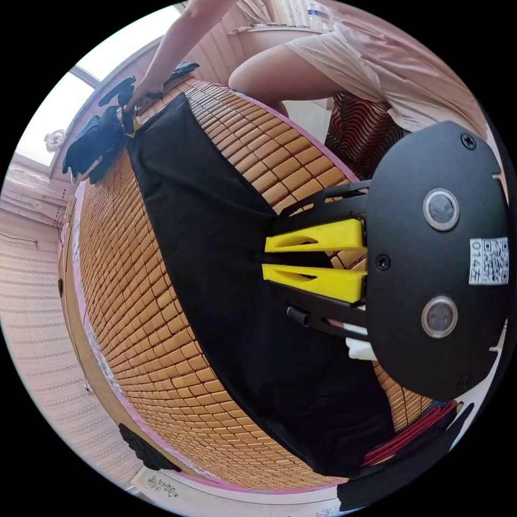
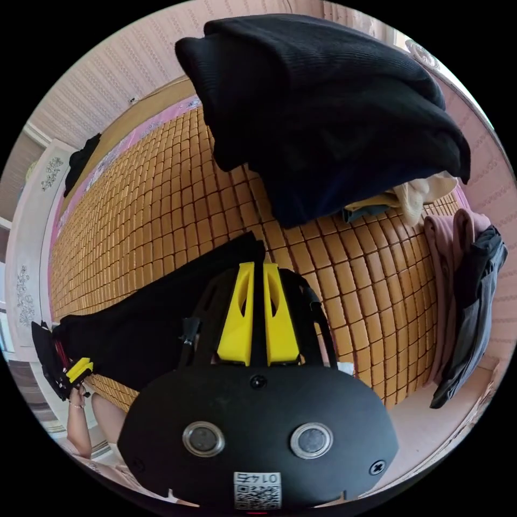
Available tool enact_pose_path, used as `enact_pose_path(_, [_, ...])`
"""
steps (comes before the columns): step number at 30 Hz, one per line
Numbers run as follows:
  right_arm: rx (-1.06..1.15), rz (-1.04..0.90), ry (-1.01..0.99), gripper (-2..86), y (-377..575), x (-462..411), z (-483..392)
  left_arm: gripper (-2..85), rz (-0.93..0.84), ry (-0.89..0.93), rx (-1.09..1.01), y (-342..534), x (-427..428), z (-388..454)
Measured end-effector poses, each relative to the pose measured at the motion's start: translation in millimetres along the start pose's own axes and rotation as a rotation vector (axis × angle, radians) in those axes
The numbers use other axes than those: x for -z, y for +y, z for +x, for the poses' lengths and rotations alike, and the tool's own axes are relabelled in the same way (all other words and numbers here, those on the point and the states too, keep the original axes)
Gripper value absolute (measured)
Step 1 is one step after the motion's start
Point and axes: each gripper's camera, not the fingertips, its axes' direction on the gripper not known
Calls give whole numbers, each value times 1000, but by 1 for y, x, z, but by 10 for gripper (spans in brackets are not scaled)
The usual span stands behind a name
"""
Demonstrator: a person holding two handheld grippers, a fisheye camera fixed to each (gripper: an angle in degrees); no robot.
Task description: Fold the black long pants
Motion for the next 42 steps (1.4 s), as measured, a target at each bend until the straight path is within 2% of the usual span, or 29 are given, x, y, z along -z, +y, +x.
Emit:
enact_pose_path(2, [-3, 73, -66, 13, 1, 12, 2, -2, 10, 12, 16, -1, 0, -2])
enact_pose_path(7, [21, 109, -34, 36, -10, 17, 1, -9, 48, 26, 83, 0, -3, -9])
enact_pose_path(11, [-46, 182, -136, 58, 7, 30, 23, -10, 84, -10, 59, 2, 3, -7])
enact_pose_path(14, [-23, 141, -103, 82, 36, 31, 34, -10, 28, 12, 70, 4, -9, -14])
enact_pose_path(18, [37, 18, -18, 160, 99, 22, 38, -10, 86, 41, 119, 13, -12, -23])
enact_pose_path(20, [40, -39, -15, 165, 120, 10, 39, -10, 101, 30, 116, 16, -12, -24])
enact_pose_path(22, [25, -94, 34, 158, 129, -4, 36, -10, 104, 15, 112, 17, -12, -24])
enact_pose_path(25, [-36, -31, 76, 135, 134, -5, 27, -10, 80, 20, 127, 17, -12, -28])
enact_pose_path(27, [-49, 28, 42, 31, 140, 0, 22, -10, 60, 40, 147, 18, -11, -31])
enact_pose_path(34, [-35, 10, 2, 0, 160, 12, 29, -10, -22, 52, 109, 33, -4, -21])
enact_pose_path(37, [-76, 46, 7, 1, 183, 35, 52, -10, -46, 204, 79, 42, -5, -3])
enact_pose_path(42, [-173, 6, 248, 25, 226, 57, 92, -7, -54, 395, -36, 52, -15, 59])
